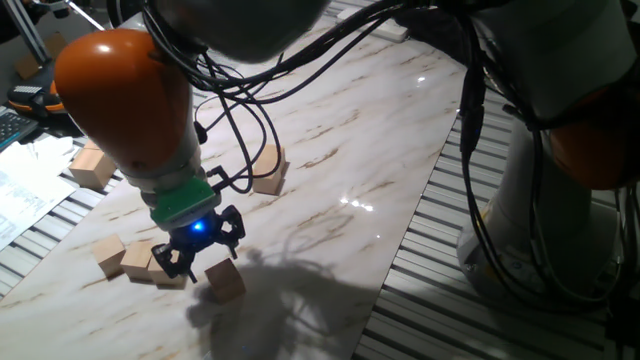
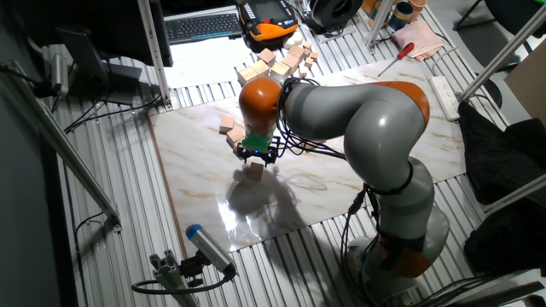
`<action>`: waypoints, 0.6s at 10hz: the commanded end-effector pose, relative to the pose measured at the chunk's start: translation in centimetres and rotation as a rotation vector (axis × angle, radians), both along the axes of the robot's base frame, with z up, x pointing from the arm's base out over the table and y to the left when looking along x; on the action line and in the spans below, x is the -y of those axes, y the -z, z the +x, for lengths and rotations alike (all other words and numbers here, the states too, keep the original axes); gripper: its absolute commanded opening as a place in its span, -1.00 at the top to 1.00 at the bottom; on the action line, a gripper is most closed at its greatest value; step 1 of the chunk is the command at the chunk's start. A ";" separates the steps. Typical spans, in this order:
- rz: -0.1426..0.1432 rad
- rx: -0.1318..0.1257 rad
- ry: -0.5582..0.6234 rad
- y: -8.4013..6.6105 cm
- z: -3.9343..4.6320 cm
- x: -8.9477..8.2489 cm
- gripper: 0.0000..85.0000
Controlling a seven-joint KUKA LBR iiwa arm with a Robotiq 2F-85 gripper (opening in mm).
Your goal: Stack the blocks into a pyramid shape
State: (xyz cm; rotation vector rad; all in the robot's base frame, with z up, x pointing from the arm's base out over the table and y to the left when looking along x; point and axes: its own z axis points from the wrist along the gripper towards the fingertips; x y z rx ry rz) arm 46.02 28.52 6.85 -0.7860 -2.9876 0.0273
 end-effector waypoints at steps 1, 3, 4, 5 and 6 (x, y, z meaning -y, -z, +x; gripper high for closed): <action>-0.003 0.000 -0.004 0.2 0.03 -0.1 -0.60; 0.005 -0.007 -0.010 0.5 0.07 -0.2 -0.60; 0.003 -0.011 -0.011 0.5 0.08 -0.3 -0.60; 0.002 -0.011 -0.013 0.6 0.10 -0.3 -0.60; -0.003 -0.012 -0.021 0.8 0.13 -0.4 -0.60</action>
